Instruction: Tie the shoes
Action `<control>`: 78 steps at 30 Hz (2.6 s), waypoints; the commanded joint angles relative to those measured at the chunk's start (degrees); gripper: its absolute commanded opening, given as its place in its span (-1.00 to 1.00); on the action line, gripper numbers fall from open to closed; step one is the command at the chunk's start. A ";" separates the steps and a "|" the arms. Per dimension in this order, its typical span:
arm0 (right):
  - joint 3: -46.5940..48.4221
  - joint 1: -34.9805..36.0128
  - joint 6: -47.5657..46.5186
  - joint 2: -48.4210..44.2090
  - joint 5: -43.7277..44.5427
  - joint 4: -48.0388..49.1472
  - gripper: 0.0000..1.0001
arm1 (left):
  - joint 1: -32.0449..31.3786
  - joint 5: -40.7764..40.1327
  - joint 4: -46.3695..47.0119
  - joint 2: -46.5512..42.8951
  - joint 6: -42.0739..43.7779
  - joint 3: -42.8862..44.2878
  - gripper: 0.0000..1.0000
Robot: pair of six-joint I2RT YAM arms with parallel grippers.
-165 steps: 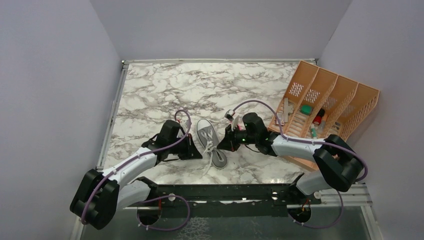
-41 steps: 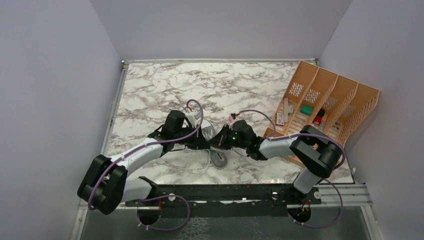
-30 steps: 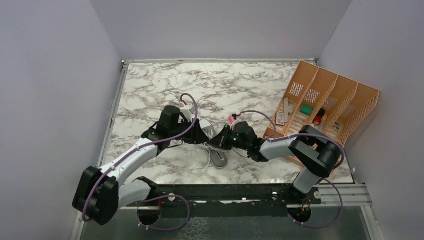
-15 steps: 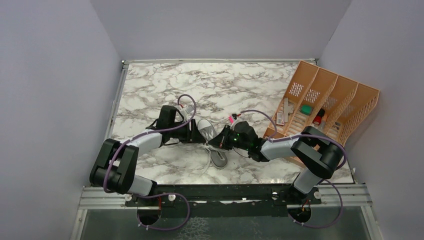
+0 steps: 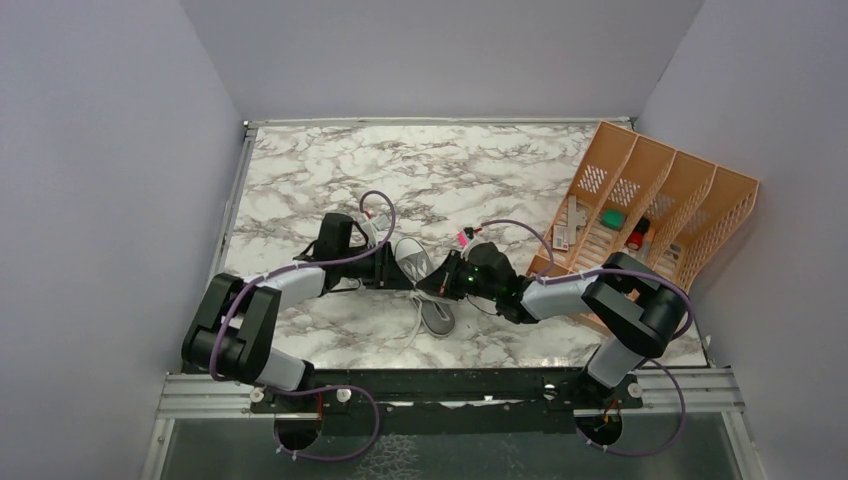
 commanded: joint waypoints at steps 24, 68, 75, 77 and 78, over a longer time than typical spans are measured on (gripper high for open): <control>2.01 -0.01 -3.00 0.56 0.30 -2.95 -0.99 | -3.47 -4.63 -0.86 2.84 4.02 3.77 -0.77; 17.95 -15.40 -27.64 8.84 -44.88 -15.53 -0.45 | -19.64 -36.07 10.35 -14.35 9.92 -5.47 -1.00; 18.71 -15.20 -29.72 9.18 -44.85 -16.18 -0.49 | -19.65 -36.13 10.13 -13.44 10.70 -3.99 -1.00; 18.44 -14.91 -29.93 9.25 -45.61 -15.65 -0.49 | -19.65 -36.32 9.96 -13.67 10.83 -4.05 -1.00; 18.19 -14.78 -29.90 9.24 -46.07 -15.09 -0.49 | -19.72 -36.43 9.86 -13.72 10.94 -4.07 -1.00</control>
